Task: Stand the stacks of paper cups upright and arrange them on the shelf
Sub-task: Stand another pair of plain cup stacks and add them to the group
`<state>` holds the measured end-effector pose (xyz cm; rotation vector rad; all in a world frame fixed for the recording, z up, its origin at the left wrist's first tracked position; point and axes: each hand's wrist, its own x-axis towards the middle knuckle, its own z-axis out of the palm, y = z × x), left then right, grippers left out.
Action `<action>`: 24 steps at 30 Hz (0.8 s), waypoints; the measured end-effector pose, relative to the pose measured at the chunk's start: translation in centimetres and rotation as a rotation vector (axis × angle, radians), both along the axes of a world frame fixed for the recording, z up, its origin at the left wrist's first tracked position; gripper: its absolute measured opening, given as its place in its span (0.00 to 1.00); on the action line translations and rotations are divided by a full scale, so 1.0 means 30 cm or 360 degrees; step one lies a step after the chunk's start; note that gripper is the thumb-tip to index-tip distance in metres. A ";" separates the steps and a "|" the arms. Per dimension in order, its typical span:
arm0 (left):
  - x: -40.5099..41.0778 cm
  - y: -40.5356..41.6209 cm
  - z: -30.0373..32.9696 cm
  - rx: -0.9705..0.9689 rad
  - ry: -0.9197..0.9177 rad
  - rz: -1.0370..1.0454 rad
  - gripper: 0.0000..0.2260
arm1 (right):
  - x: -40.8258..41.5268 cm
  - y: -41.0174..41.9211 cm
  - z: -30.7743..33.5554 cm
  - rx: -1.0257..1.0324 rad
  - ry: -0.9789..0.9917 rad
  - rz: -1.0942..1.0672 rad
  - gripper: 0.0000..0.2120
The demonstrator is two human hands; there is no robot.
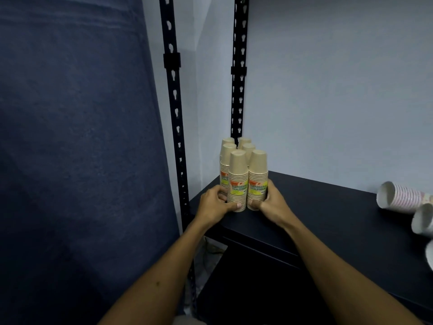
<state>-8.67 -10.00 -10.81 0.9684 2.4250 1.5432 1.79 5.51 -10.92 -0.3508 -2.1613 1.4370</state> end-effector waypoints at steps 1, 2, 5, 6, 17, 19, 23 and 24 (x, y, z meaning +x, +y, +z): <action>0.003 0.004 -0.007 0.0016 0.0023 0.0012 0.23 | 0.000 0.001 0.001 -0.0009 -0.0010 -0.0006 0.32; 0.007 0.006 -0.014 0.0035 0.0047 0.0030 0.23 | -0.001 0.002 0.001 -0.0012 -0.0020 -0.0012 0.32; 0.014 0.007 -0.026 0.0069 0.0087 0.0052 0.24 | 0.000 0.004 0.003 0.0000 -0.0038 -0.0014 0.32; 0.014 0.006 -0.028 0.0063 0.0096 0.0047 0.25 | 0.000 0.005 0.003 0.0006 -0.0042 -0.0017 0.33; 0.001 -0.001 -0.044 0.0073 0.0129 0.0115 0.24 | -0.003 0.010 -0.006 0.0009 -0.0035 -0.0077 0.30; 0.001 -0.001 -0.045 0.0074 0.0136 0.0118 0.24 | -0.005 0.014 -0.009 0.0007 -0.0027 -0.0066 0.30; -0.003 0.002 -0.048 0.0069 0.0140 0.0126 0.23 | -0.007 0.017 -0.013 -0.0025 -0.0003 -0.0052 0.30; -0.004 0.003 -0.050 0.0069 0.0143 0.0130 0.23 | -0.006 0.016 -0.014 -0.0037 0.0006 -0.0049 0.30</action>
